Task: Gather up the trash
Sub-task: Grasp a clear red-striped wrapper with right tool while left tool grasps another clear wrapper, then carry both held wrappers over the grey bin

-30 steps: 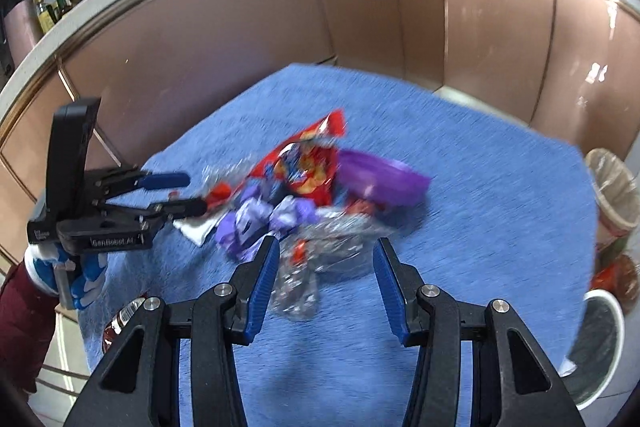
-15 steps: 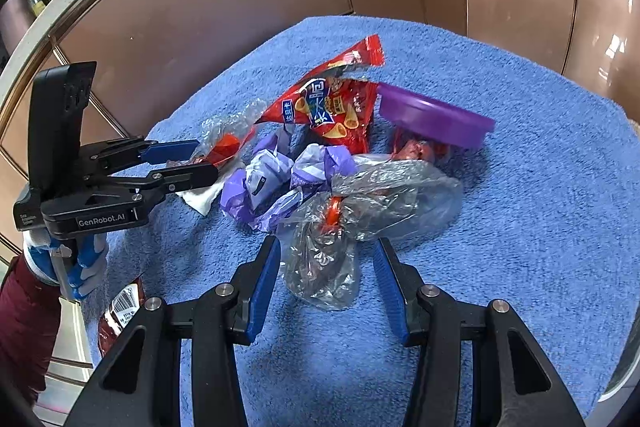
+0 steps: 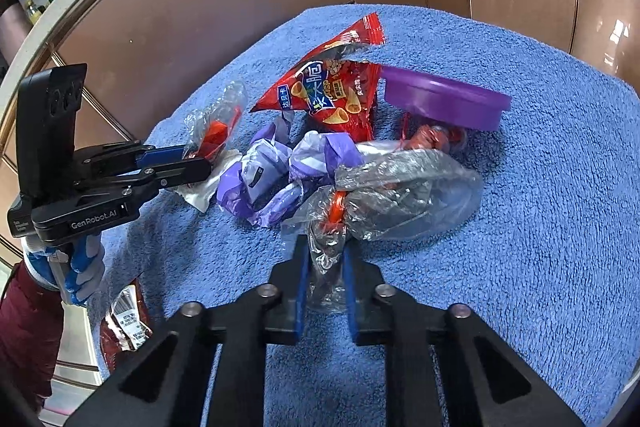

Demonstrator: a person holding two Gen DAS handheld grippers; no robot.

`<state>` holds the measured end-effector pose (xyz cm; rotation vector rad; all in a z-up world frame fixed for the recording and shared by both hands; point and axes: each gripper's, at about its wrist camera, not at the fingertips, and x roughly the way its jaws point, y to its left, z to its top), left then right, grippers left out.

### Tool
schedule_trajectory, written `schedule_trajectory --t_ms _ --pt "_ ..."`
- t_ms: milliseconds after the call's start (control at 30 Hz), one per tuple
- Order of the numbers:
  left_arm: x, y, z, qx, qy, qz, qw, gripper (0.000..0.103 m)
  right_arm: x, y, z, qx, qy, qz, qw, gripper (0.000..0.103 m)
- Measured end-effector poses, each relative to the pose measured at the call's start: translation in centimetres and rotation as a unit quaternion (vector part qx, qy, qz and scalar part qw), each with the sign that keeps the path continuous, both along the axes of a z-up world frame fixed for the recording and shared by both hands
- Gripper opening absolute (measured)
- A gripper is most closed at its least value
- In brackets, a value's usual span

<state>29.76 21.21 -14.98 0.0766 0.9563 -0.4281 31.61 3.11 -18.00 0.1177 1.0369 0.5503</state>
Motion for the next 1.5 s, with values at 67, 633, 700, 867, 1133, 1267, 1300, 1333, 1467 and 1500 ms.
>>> schedule_trajectory --t_ms 67,633,700,867,1133,1267,1300,1333,1467,1500 --pt "0.0 0.0 0.3 -0.002 -0.002 0.001 1.0 0.02 -0.3 -0.4 0.2 0.003 -0.001 0.0 1.0 0.009" --pt "-4.0 -1.4 6.0 -0.007 -0.044 0.015 0.9989 0.019 -4.7 -3.3 5.8 0.019 -0.059 0.008 0.998 0.008" --pt "-4.4 -1.7 6.8 -0.007 -0.051 0.015 0.9986 0.019 -5.3 -3.8 6.9 0.022 -0.068 0.005 0.997 0.008" --pt "-5.7 -3.2 9.4 -0.006 -0.069 0.01 0.9976 0.019 -7.2 -5.8 8.9 0.03 -0.093 -0.008 0.995 0.008" --pt "-6.9 -8.3 13.3 -0.014 -0.097 -0.02 0.995 0.019 -10.5 -12.0 12.6 0.044 -0.129 -0.052 0.989 0.008" --pt "-6.7 -12.4 14.1 -0.02 -0.1 -0.047 0.9937 0.019 -11.0 -15.5 13.2 0.047 -0.141 -0.084 0.985 0.008" --pt "-6.5 -13.8 14.2 -0.023 -0.099 -0.056 0.9933 0.019 -11.2 -16.6 13.2 0.046 -0.143 -0.094 0.984 0.008" --pt "-6.3 -15.1 14.3 -0.025 -0.097 -0.066 0.9927 0.019 -11.3 -17.8 13.2 0.045 -0.144 -0.105 0.983 0.008" --pt "-4.9 -21.2 14.0 -0.039 -0.084 -0.108 0.9899 0.019 -11.5 -22.3 12.6 0.039 -0.143 -0.145 0.978 0.008" --pt "-4.7 -22.4 13.7 -0.04 -0.081 -0.115 0.9893 0.019 -11.6 -23.6 12.2 0.036 -0.141 -0.156 0.977 0.008"
